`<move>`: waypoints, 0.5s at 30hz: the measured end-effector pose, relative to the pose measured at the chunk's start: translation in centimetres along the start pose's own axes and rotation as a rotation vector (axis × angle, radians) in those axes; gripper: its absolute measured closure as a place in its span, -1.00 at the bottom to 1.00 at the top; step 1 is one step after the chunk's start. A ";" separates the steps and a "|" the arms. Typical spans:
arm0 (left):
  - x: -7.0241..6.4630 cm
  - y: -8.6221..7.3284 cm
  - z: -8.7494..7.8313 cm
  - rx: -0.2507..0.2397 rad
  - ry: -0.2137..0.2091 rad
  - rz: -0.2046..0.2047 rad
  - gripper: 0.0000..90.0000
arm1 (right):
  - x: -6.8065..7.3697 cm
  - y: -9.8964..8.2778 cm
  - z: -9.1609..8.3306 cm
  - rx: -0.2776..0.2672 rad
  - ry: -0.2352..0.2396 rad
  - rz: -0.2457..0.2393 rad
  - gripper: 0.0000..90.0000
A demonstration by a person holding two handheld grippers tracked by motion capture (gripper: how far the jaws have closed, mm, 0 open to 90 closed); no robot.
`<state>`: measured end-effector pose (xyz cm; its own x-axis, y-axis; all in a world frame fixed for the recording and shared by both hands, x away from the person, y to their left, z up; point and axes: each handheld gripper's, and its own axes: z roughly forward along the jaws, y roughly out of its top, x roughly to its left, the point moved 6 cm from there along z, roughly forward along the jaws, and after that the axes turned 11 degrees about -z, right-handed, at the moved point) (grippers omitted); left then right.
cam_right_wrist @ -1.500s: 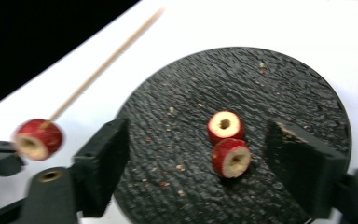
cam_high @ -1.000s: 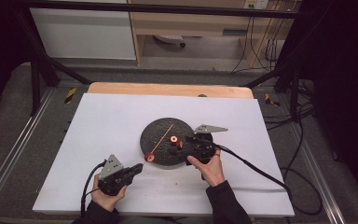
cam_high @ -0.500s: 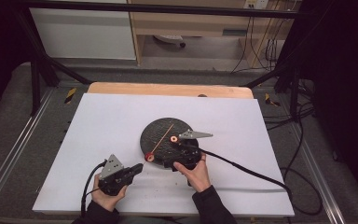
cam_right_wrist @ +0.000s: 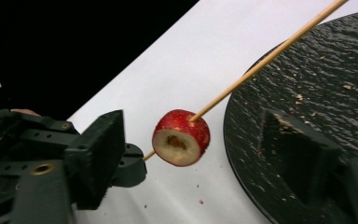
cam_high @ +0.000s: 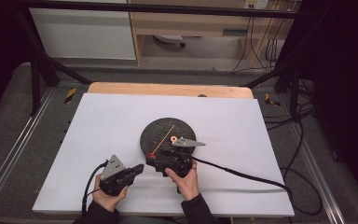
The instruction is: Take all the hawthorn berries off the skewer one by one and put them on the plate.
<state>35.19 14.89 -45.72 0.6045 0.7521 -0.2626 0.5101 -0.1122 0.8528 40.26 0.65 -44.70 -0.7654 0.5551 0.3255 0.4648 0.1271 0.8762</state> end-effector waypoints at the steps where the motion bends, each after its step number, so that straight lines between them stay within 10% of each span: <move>1: 0.0 0.0 0.0 0.000 0.000 0.000 0.96 | 0.1 -0.1 0.1 -0.006 -0.002 0.006 -0.31; 15: -0.3 -0.1 0.2 0.005 -0.006 0.007 0.96 | 0.3 -1.0 0.8 0.012 0.042 0.063 0.32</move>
<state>35.09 14.54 -45.85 0.6117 0.7475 -0.2591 0.5090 -0.1211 0.8522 39.94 1.28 -45.76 -0.7527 0.5271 0.3945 0.5175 0.1032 0.8494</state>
